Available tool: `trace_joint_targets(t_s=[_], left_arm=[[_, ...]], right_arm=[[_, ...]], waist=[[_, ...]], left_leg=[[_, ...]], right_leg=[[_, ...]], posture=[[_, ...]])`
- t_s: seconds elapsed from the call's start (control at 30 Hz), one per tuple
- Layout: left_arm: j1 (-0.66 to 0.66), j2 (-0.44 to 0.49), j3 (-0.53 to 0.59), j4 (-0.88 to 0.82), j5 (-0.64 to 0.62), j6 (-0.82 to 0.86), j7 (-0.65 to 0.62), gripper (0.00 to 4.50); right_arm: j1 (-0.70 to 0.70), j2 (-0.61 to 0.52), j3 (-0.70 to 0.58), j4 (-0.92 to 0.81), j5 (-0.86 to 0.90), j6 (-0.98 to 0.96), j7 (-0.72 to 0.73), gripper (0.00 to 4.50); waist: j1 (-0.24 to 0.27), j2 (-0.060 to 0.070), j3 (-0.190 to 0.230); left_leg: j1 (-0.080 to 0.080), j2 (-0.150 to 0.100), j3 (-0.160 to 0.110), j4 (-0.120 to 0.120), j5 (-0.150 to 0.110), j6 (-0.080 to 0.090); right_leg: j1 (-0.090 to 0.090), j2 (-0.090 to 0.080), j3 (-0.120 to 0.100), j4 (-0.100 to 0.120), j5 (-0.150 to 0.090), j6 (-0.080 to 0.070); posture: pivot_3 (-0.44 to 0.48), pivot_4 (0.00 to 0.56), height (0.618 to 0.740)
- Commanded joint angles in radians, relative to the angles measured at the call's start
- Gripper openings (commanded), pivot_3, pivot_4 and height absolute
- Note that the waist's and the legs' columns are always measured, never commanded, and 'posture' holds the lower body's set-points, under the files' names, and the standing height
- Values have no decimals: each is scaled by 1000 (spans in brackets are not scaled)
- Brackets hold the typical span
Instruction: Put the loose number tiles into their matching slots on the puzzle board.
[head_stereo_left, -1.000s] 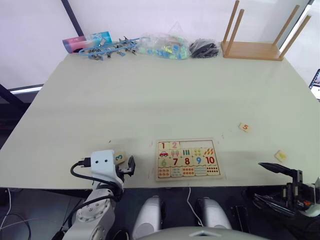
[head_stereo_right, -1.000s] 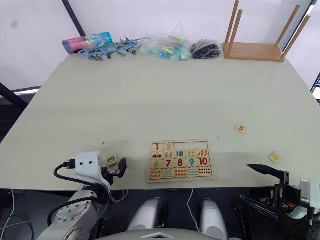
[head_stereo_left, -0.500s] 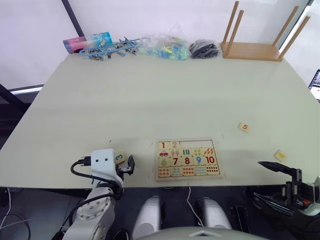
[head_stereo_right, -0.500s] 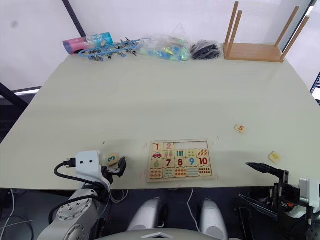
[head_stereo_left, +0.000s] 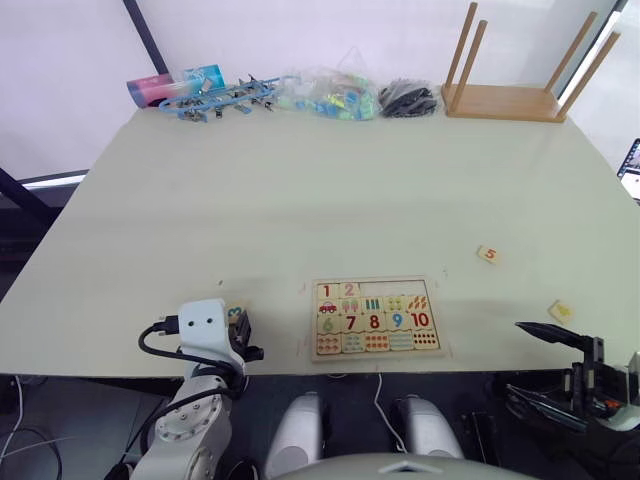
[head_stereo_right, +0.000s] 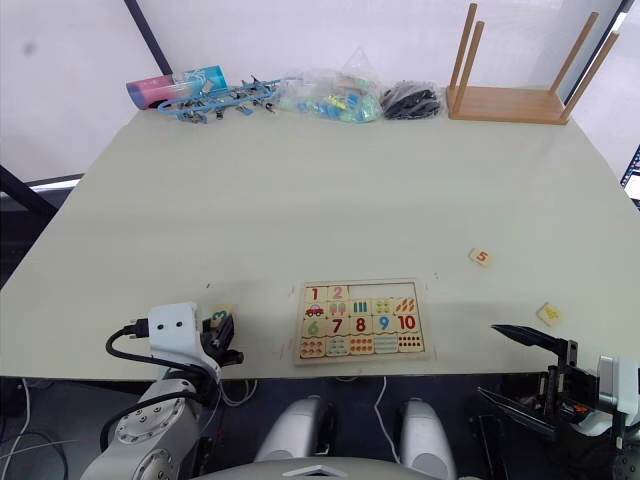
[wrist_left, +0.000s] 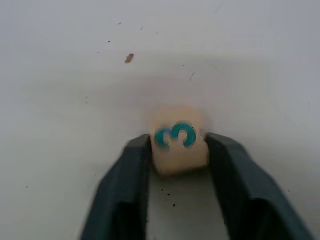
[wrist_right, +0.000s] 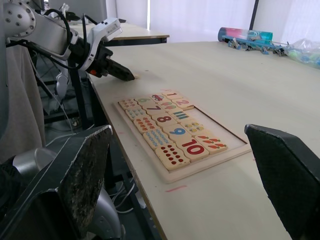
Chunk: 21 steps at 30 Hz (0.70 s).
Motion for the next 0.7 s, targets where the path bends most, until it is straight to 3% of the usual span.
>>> trace_joint_targets(t_s=[0.03,0.17,0.27,0.7], left_arm=[[21,0,5,10,13,2,-3,941],[21,3,7,12,18,-5,-6,941],[21,54,16,24,15,-35,-55,941],[-128,460,194,206,-162,-287,-560,941]], right_arm=[[-1,1,-11,-12,10,-7,5,4500],[-3,1,-10,-11,9,-8,6,4500],[-9,4,-7,-1,8,-12,11,4500],[-18,41,5,9,-3,-33,7,4500]], waist=[[0,0,0],[0,0,0],[0,0,0],[1,0,1]], left_leg=[[0,0,0,0,0,0],[0,0,0,0,0,0],[0,0,0,0,0,0],[-1,0,1,0,-2,-3]], right_leg=[[0,0,0,0,0,0],[0,0,0,0,0,0],[0,0,0,0,0,0],[-1,-1,0,0,1,-1]], posture=[[0,150,740],[0,150,740],[0,150,740],[0,150,740]])
